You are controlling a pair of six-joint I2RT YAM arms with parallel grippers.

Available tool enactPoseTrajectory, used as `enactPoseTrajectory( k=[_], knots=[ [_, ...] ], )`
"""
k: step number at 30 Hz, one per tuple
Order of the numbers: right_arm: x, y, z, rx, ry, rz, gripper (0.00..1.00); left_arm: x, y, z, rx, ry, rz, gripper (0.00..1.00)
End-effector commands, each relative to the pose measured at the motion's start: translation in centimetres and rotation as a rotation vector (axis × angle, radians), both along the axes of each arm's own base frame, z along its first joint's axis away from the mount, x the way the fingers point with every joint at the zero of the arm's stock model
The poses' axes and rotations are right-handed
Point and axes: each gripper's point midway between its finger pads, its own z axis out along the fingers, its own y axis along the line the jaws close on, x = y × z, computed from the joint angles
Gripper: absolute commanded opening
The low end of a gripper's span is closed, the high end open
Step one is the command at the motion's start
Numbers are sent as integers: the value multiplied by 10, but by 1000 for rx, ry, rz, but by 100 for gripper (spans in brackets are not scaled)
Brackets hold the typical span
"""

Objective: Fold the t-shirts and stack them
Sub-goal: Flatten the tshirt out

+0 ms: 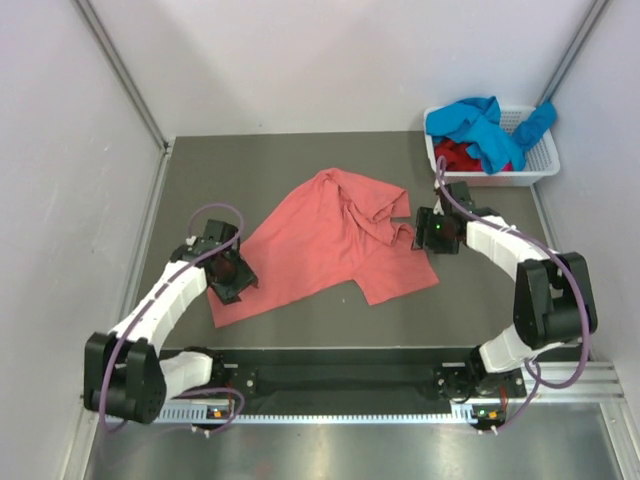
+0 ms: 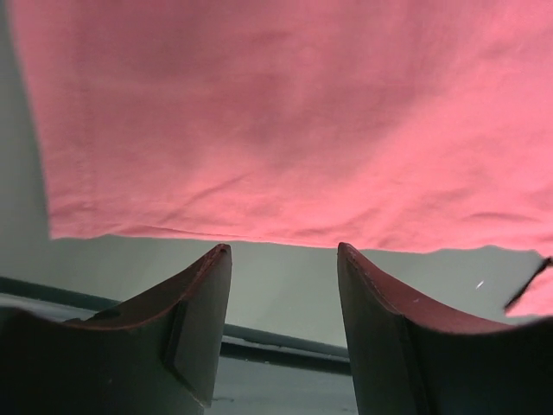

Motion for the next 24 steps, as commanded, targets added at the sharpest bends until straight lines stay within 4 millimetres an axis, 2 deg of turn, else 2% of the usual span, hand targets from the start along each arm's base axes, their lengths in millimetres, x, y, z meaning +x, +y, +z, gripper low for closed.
enactPoseTrajectory(
  k=[1, 5, 6, 9, 12, 15, 20, 24],
  knots=[
    [-2, -11, 22, -11, -65, -63, 64, 0, 24, 23, 60, -115, 141, 57],
    [-27, -32, 19, -99, -2, -137, 65, -22, 48, 23, 89, -127, 320, 55],
    [-30, -34, 24, -97, -17, -148, 65, -34, 53, 21, 104, -97, 347, 55],
    [-44, -32, 19, -65, 5, -168, 63, -50, 64, 15, 115, -73, 456, 52],
    [-52, -29, 14, -43, 25, -171, 61, -55, 64, 1, 68, -36, 494, 52],
    [-52, -26, 18, -29, 14, -155, 59, -59, 72, -12, 60, 56, 550, 51],
    [-52, -26, 25, -28, -3, -140, 57, -55, 85, -20, 114, 99, 580, 48],
    [-58, -25, 21, -20, 1, -133, 57, -58, 79, -36, 84, 164, 603, 50]
  ],
)
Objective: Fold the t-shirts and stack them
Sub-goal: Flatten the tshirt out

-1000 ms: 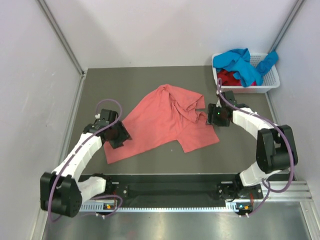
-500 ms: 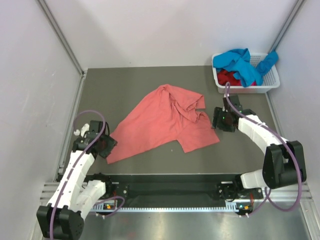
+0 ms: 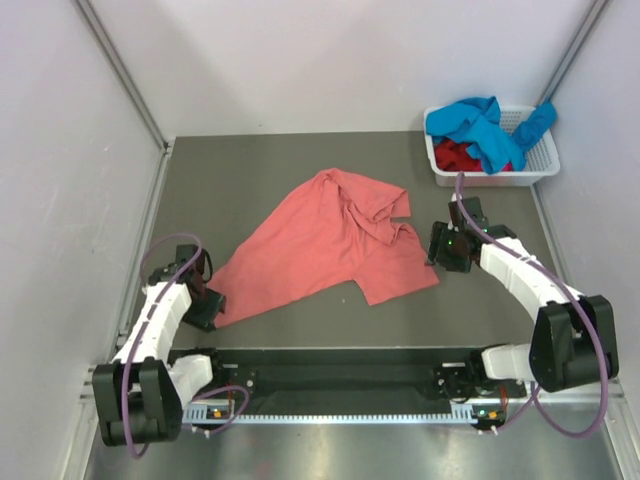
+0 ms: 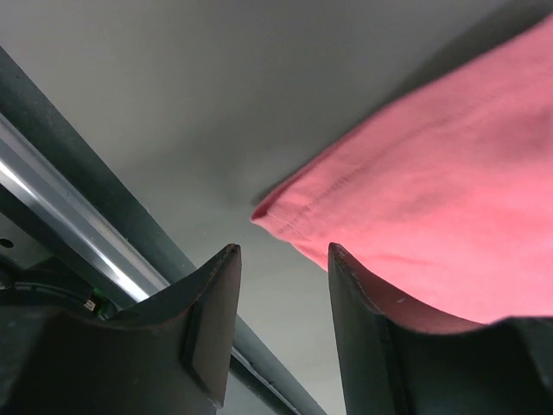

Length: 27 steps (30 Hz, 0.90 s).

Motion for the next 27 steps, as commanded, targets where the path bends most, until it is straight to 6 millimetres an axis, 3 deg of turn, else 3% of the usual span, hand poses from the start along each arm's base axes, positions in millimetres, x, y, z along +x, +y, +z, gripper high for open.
enactPoseTrajectory(
  k=[1, 16, 27],
  knots=[
    [-4, 3, 6, 36, -21, 7, 57, -1, -1, -11, -20, 22, 51, 50],
    [-17, 6, -11, 60, 15, 18, 59, -3, 15, -32, 41, 56, 111, 50],
    [-22, 3, -7, 56, -9, 7, 60, -5, 18, -45, 59, 84, 83, 30]
  ],
)
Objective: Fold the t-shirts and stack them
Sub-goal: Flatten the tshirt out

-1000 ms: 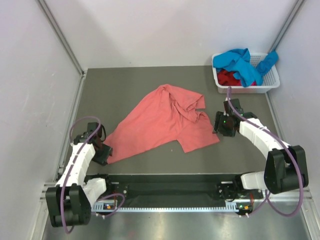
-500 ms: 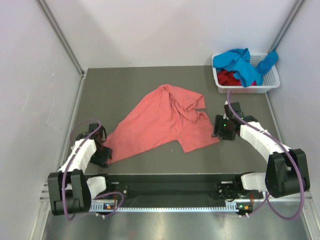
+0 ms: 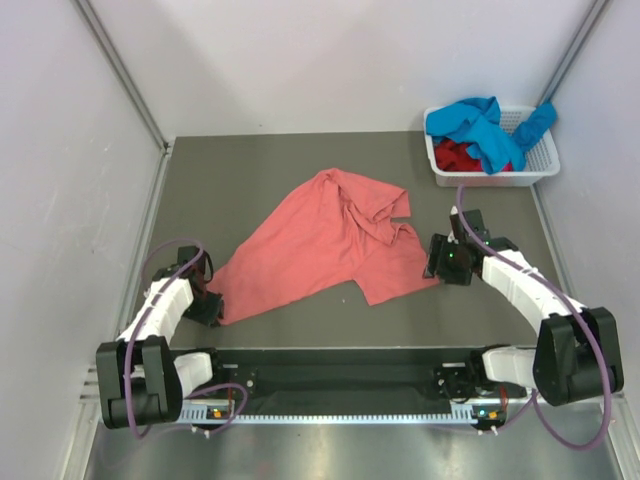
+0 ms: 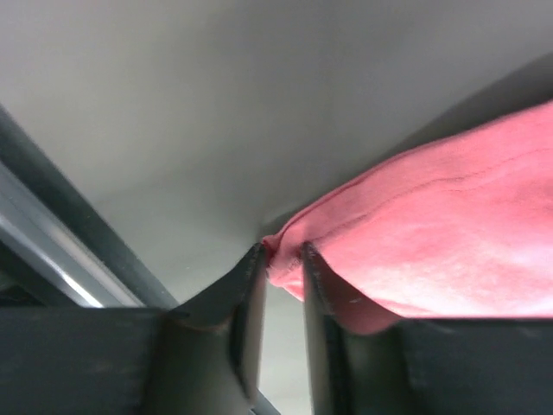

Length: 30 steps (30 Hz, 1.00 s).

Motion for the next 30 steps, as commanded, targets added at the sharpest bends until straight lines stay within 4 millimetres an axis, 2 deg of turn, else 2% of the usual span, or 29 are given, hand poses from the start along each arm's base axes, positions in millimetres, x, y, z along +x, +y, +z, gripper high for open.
enactPoseTrajectory(
  k=[1, 4, 5, 6, 20, 30],
  knots=[
    [3, -3, 8, 9, -50, -21, 60, -8, 14, -17, 74, 43, -11, 26],
    [0, -2, 6, 16, -48, -21, 61, -5, 16, -15, 80, 32, -34, 11],
    [-2, -2, 5, 18, -43, -21, 61, -2, 15, -13, 78, 19, -41, 2],
    [-3, -2, 5, 19, -43, -20, 60, -2, 15, -11, 77, 15, -47, 0],
    [-6, 2, -8, 46, -15, -10, 61, 26, 4, 18, 25, -130, -101, 0],
    [-6, -12, -15, 45, -11, -39, 60, 40, -6, 27, -30, -173, -190, 0]
  ],
)
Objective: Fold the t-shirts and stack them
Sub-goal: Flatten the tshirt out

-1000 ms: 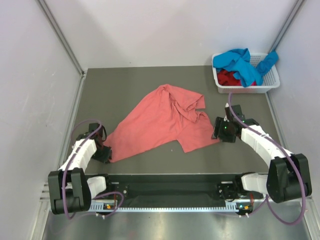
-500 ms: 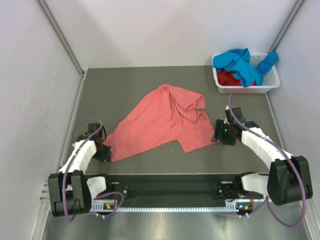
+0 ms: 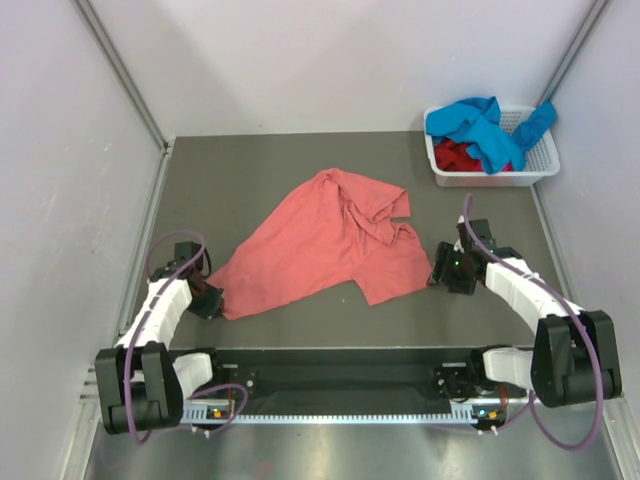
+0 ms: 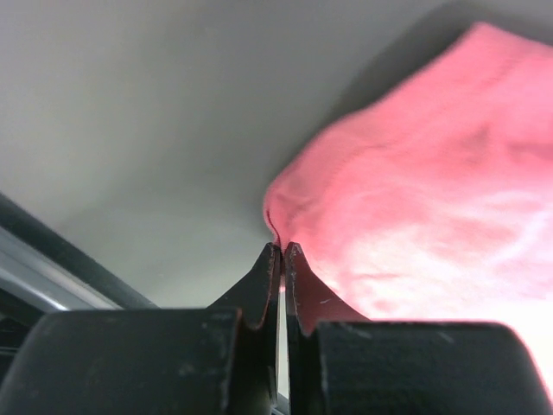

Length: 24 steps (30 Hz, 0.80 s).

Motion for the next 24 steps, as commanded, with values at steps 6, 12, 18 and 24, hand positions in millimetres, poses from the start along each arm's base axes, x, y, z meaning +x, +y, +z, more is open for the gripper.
enactPoseTrajectory(
  k=[6, 12, 18, 24],
  knots=[
    [15, -1, 2, 16, -35, -3, 58, 23, -2, 19, -12, -102, -48, 0],
    [26, 1, -5, 32, -27, -26, 51, 21, -3, 18, -17, -100, -48, 0],
    [27, 1, -9, 35, -24, -36, 45, 20, -1, 23, -7, -94, -46, 0],
    [26, 2, -14, 42, -7, -37, 43, 22, 0, 27, -2, -105, -41, 0]
  ],
)
